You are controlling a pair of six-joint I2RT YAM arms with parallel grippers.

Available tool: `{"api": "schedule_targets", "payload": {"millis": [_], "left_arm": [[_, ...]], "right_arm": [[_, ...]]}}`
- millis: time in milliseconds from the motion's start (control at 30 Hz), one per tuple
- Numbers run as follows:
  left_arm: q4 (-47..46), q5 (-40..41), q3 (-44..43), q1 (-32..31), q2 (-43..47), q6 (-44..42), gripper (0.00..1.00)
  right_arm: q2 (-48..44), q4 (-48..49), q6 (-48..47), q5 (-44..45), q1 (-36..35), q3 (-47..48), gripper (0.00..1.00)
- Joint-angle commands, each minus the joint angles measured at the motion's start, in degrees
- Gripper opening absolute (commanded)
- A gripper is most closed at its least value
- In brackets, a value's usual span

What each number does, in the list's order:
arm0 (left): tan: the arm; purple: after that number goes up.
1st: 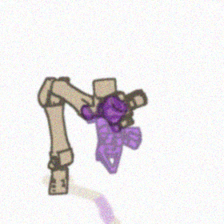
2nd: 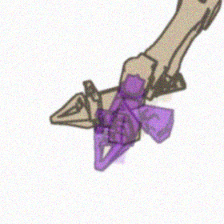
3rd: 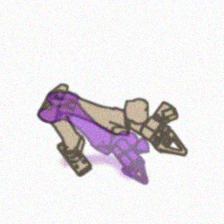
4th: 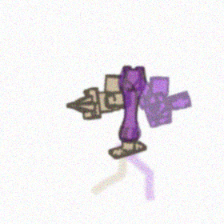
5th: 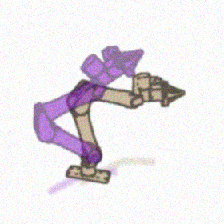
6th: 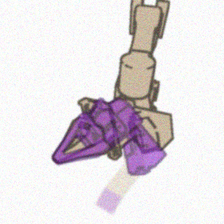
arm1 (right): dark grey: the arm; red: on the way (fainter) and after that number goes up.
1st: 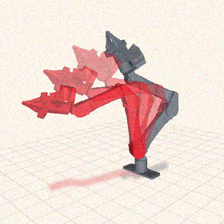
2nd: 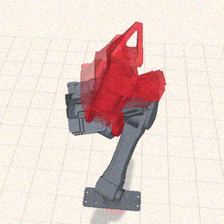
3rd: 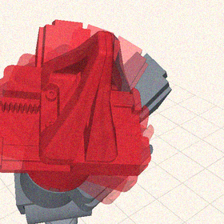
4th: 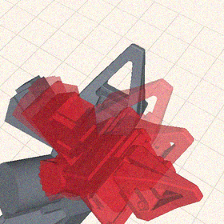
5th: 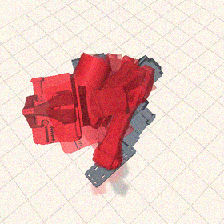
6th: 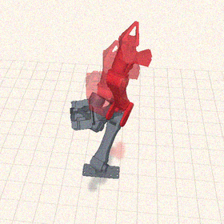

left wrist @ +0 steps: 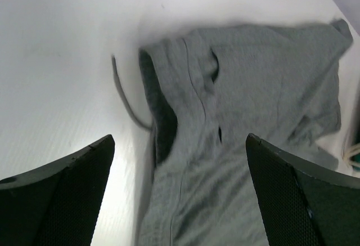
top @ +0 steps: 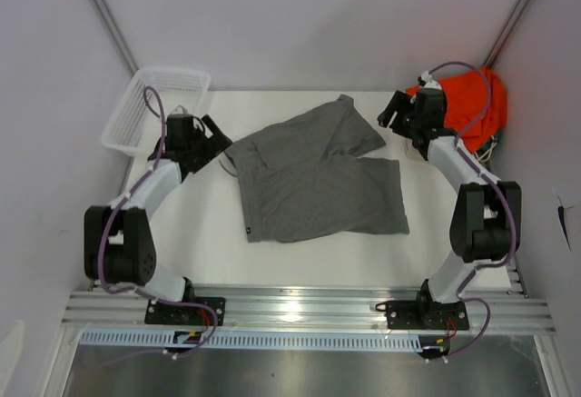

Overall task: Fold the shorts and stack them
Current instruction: Flatten the shorts out, then fold the shorts

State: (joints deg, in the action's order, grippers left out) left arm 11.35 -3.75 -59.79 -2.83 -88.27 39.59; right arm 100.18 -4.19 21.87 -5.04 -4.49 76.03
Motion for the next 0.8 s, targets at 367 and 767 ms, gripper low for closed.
{"api": "schedule_targets", "payload": {"millis": [367, 767], "left_arm": [[10.3, 6.3, 29.9, -16.7, 41.5, 8.1, 0.99], [8.4, 5.2, 40.5, -27.8, 44.5, 23.7, 0.99]], "right_arm": [[-42.3, -20.2, 18.7, 11.0, -3.1, -35.5, 0.80], [-51.4, -31.4, 35.8, 12.0, -9.9, -46.6, 0.79]]}}
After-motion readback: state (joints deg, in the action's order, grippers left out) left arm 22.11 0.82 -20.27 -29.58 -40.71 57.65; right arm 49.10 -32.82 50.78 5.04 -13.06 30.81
